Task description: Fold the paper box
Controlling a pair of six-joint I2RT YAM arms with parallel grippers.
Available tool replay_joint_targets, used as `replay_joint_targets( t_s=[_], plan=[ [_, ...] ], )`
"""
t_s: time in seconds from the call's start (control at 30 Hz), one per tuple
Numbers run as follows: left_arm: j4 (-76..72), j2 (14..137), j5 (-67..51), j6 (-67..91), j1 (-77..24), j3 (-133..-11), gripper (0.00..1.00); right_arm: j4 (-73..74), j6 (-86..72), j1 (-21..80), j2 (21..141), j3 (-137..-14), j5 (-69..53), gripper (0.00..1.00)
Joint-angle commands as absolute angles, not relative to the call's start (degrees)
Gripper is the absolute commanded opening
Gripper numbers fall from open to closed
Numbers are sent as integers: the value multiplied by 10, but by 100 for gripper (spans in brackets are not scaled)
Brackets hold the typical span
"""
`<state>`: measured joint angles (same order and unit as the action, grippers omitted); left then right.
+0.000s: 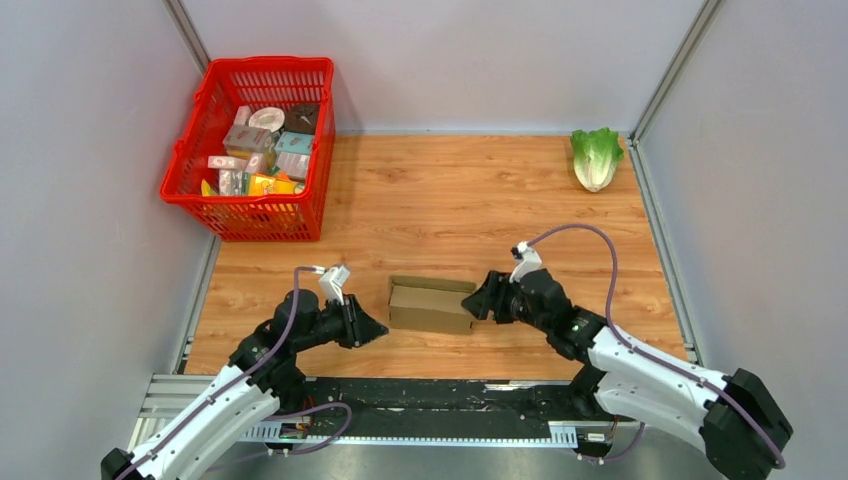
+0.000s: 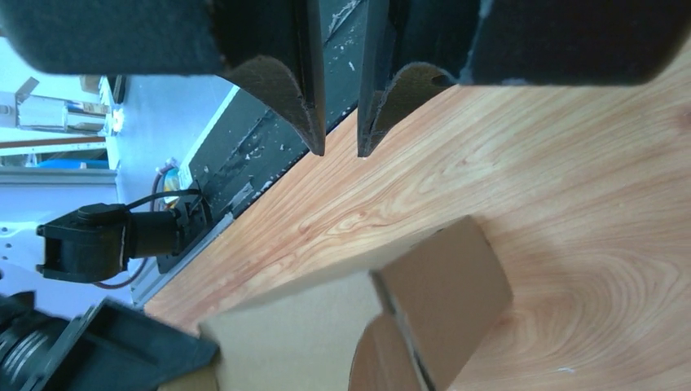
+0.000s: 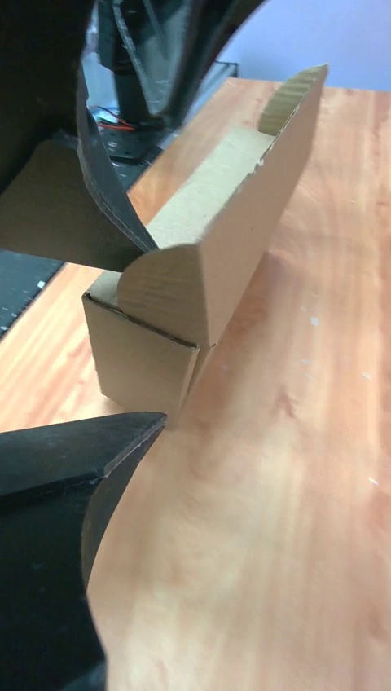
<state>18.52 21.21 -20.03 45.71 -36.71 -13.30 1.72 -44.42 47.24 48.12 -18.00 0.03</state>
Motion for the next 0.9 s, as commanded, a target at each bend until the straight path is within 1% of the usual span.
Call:
replay_joint_targets(
  t_s=[0.0, 0.03, 0.07, 0.1, 0.2, 0.23, 0.3, 0.33, 0.47, 0.5, 0.53, 0.6, 0.7, 0.77, 0.8, 0.83, 0.87],
  plan=[
    [217, 204, -178, 447, -367, -154, 30, -3, -333, 407, 548, -268, -67, 67],
    [220, 204, -173, 434, -367, -162, 33, 31, -321, 403, 558, -290, -70, 69],
    [236, 206, -168, 426, -367, -168, 35, 61, -315, 403, 567, -307, -68, 70],
    [246, 206, -163, 417, -367, -176, 36, 122, -309, 403, 566, -322, -58, 71],
    [272, 203, -142, 381, -367, -214, 40, 220, -307, 403, 543, -352, -43, 76],
    [273, 202, -134, 365, -367, -236, 41, 241, -313, 403, 532, -352, -40, 79],
    [272, 217, -127, 348, -367, -258, 43, 262, -310, 403, 495, -341, -59, 81],
    [268, 226, -123, 332, -367, -279, 44, 257, -314, 405, 483, -331, -68, 85],
    [258, 304, -108, 311, -367, -330, 46, 227, -340, 404, 454, -295, -79, 93],
    [258, 340, -96, 314, -367, -340, 47, 222, -349, 404, 455, -298, -62, 93],
    [259, 358, -58, 323, -367, -358, 48, 221, -356, 403, 466, -303, -51, 94],
    [243, 421, -39, 324, -363, -370, 49, 202, -367, 393, 484, -322, -55, 92],
    [244, 507, -62, 309, -359, -420, 49, 201, -357, 375, 559, -363, -85, 90],
    [228, 526, -54, 311, -359, -426, 51, 200, -351, 358, 614, -374, -98, 89],
    [218, 530, -44, 311, -358, -423, 55, 191, -348, 347, 631, -377, -116, 89],
    [210, 532, -36, 309, -352, -413, 64, 186, -344, 314, 647, -383, -139, 88],
    [194, 534, -31, 310, -345, -408, 69, 174, -345, 295, 676, -383, -167, 87]
  ],
)
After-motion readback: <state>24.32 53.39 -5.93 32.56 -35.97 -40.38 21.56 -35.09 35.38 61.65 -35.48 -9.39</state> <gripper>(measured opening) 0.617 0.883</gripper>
